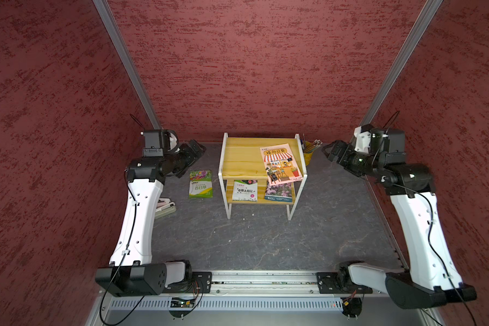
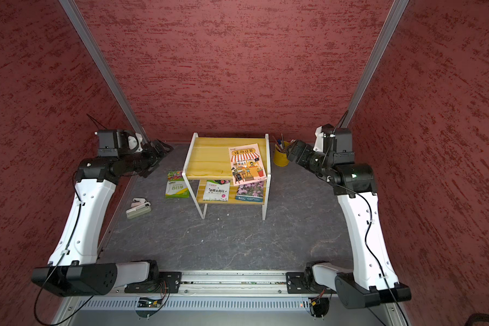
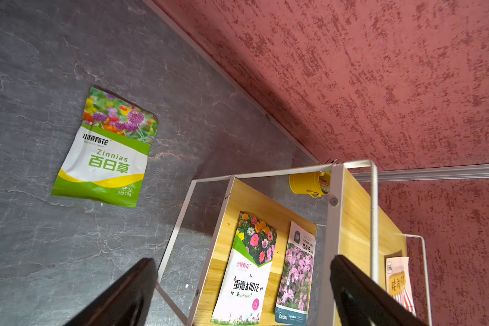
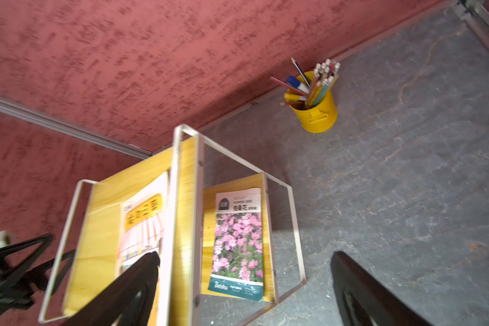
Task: Take the seed bag off the shelf
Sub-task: Pick up the seed packet from the shelf.
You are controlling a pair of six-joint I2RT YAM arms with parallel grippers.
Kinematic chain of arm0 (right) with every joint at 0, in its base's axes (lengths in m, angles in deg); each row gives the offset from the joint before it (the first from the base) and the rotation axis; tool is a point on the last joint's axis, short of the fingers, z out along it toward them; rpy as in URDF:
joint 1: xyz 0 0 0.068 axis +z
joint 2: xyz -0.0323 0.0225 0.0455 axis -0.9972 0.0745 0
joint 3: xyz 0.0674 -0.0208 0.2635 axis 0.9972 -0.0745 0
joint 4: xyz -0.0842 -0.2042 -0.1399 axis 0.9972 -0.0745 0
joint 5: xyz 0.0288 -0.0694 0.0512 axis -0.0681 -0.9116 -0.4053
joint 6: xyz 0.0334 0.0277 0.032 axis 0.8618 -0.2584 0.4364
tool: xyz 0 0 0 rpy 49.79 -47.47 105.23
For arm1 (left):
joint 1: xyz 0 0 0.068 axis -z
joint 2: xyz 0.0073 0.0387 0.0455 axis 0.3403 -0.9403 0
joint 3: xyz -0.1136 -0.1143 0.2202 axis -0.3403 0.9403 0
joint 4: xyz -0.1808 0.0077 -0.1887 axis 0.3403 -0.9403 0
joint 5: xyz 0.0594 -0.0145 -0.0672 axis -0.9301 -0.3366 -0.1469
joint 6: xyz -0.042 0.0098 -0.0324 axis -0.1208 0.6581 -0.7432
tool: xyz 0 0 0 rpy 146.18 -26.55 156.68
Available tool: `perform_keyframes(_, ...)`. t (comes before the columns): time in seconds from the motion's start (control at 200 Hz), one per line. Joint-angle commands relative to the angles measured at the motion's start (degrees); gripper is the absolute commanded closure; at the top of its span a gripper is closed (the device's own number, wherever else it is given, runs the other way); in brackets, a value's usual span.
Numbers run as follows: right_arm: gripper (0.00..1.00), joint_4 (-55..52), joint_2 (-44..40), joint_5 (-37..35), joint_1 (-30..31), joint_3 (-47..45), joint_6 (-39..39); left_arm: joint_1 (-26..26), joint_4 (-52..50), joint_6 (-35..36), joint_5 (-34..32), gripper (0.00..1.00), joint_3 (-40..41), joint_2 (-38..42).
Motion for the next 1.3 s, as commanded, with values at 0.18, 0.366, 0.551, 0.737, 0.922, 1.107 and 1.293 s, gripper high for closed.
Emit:
perform_keyframes(0.18, 0.06, -15.0, -3.2, 13.6, 0.7, 9.0, 2.3, 0.5, -3.6, 5.0, -4.8, 0.0, 2.4, 0.1)
perform_keyframes(0.366, 0.09, -13.7, -6.9, 21.4, 2.4, 6.3, 10.8, 0.5, -3.7, 4.8, -4.0, 0.0, 4.2, 0.1)
perform_keyframes(0.551, 0.09, -10.2, -10.9, 24.3, 6.2, -0.2, 17.6, 1.1, -3.1, 3.8, -3.5, 0.0, 5.2, -0.3)
perform_keyframes(0.737, 0.09, -6.2, -11.2, 20.6, 13.6, -4.3, 20.7, 2.3, -3.0, 3.6, -3.5, 0.0, 5.1, -0.9)
perform_keyframes(0.922, 0.09, -1.4, -9.0, 15.7, 20.1, -7.4, 22.3, 2.9, -2.8, 3.1, -3.6, 0.0, 5.6, -0.5)
perform_keyframes(1.107, 0.08, 5.2, -6.3, 11.2, 26.6, -11.8, 24.6, 3.1, -2.0, 2.3, -3.5, 0.0, 8.0, 0.9)
perform_keyframes(1.293, 0.08, 10.0, -3.7, 6.2, 28.7, -13.4, 26.2, 3.1, -1.8, 2.5, -3.7, 0.0, 9.3, 2.0)
